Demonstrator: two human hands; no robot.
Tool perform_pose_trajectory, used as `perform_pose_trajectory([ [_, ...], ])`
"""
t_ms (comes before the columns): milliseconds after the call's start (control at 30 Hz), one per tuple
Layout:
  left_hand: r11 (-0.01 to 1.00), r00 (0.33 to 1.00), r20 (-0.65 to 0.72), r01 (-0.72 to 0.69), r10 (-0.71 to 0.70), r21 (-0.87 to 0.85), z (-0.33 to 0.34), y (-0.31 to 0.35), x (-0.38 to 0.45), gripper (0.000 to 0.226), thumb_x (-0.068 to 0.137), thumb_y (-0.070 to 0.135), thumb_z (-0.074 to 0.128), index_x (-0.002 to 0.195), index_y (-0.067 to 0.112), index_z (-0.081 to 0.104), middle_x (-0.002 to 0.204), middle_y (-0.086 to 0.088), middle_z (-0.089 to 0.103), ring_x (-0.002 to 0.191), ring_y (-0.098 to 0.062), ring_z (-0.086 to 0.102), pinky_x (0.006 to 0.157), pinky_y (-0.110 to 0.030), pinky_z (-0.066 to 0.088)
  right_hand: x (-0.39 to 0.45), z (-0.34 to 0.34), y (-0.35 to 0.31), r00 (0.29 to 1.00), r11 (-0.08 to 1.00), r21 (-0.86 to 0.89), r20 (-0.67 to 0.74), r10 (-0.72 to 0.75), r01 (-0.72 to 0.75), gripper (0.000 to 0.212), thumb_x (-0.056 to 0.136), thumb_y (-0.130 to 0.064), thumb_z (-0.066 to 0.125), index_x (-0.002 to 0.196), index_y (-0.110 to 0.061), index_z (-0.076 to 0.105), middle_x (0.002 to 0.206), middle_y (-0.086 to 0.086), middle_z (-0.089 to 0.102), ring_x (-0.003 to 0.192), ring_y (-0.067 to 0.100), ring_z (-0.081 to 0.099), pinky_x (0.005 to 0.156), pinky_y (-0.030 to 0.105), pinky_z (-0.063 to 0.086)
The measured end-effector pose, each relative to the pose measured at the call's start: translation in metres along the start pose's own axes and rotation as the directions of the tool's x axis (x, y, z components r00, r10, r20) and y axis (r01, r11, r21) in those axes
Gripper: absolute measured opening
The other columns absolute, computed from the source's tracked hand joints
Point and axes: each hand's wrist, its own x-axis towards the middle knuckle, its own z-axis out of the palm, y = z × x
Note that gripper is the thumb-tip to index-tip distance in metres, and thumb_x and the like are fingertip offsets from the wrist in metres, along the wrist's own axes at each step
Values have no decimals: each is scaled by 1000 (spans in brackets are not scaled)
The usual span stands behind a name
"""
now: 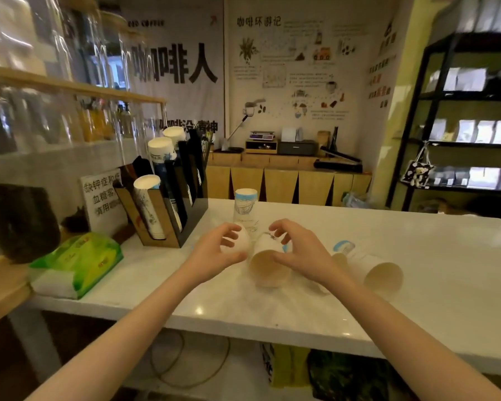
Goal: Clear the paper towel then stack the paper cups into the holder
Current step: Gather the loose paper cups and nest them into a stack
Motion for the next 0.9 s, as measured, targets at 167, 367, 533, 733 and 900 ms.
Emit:
perform_pose_trajectory([
  [167, 985, 999, -50, 14, -6, 174, 2, -26, 39, 61, 73, 27, 70, 127, 23, 42, 128, -1, 51, 109, -13, 48, 89, -28, 40, 31, 8, 10, 985, 990, -142, 175, 10, 15, 53, 73, -21, 69, 122, -29, 52, 129, -3, 51, 113, 14, 48, 94, 30, 42],
  [367, 856, 999, 22, 9, -24, 517, 15, -59, 65, 76, 68, 43, 69, 133, 25, 33, 141, -1, 38, 129, -22, 34, 105, -41, 35, 48, 15, 20, 952, 965, -254, 305, 19, 62, 38, 77, -23, 65, 115, -28, 61, 125, 0, 58, 114, 18, 51, 97, 35, 43],
  [533, 799, 994, 35, 63, -104, 599, 24, -77, 73, 87, 67, 43, 69, 137, 24, 23, 141, -4, 38, 129, -26, 35, 106, -44, 35, 60, 10, 16, 953, 946, -300, 303, -29, 124, 28, 83, -20, 58, 109, -25, 67, 117, 0, 66, 107, 18, 57, 89, 35, 48],
  [733, 802, 994, 5, 82, -106, 592, 21, -80, 78, 80, 69, 43, 67, 134, 24, 26, 136, -4, 45, 124, -25, 40, 99, -42, 37, 80, -3, 19, 963, 953, -256, 254, -94, 161, 27, 87, -21, 54, 110, -23, 68, 112, -1, 71, 99, 16, 62, 87, 36, 52],
  [900, 846, 993, -42, 112, -106, 522, 19, -77, 76, 84, 66, 41, 71, 135, 24, 27, 136, -2, 44, 124, -22, 41, 100, -39, 39, 101, -15, 28, 980, 985, -132, 180, -87, 111, 25, 88, -21, 55, 108, -17, 69, 108, 1, 71, 92, 12, 59, 82, 31, 51],
])
